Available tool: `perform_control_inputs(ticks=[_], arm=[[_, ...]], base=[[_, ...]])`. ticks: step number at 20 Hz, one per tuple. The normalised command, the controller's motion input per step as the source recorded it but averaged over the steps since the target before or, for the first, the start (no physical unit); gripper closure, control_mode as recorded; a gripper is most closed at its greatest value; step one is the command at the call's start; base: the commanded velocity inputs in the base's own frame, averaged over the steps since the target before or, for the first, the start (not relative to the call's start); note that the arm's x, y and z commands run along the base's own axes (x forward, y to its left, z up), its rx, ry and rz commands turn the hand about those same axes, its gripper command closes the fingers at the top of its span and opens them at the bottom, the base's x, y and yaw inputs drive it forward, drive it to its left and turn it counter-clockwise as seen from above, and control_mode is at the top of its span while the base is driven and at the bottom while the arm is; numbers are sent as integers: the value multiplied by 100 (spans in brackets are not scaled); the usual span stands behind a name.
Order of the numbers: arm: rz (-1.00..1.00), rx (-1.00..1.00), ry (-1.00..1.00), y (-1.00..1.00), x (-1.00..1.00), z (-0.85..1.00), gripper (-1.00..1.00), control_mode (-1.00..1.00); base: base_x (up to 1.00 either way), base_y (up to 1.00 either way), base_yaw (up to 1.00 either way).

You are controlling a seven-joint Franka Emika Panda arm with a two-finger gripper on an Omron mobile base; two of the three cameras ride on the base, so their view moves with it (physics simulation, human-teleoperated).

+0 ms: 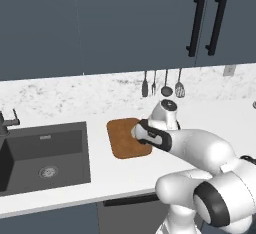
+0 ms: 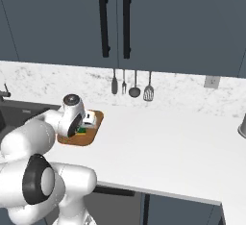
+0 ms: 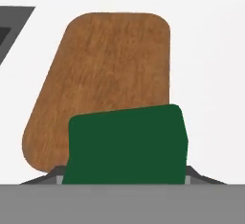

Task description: Pick up the sponge from the counter and clean the cutting board by briefly scrubbing or pressing down on the cutting board. Once finished, release the sponge.

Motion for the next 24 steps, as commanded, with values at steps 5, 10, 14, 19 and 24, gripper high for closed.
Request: perform_control_inputs(ticks=[5, 10, 14, 19, 24], arm=[[-14, -3, 25, -85, 17, 43, 100, -100], [-4, 0, 13, -100, 1, -19, 100, -100], [0, 0, 2, -81, 2, -41, 100, -100], [0, 0, -1, -52, 17, -57, 100, -100], [0, 0, 1, -27, 30, -32, 100, -100]], base=[[0, 0, 0], [0, 0, 0], [0, 0, 0], [0, 0, 0], [0, 0, 0]])
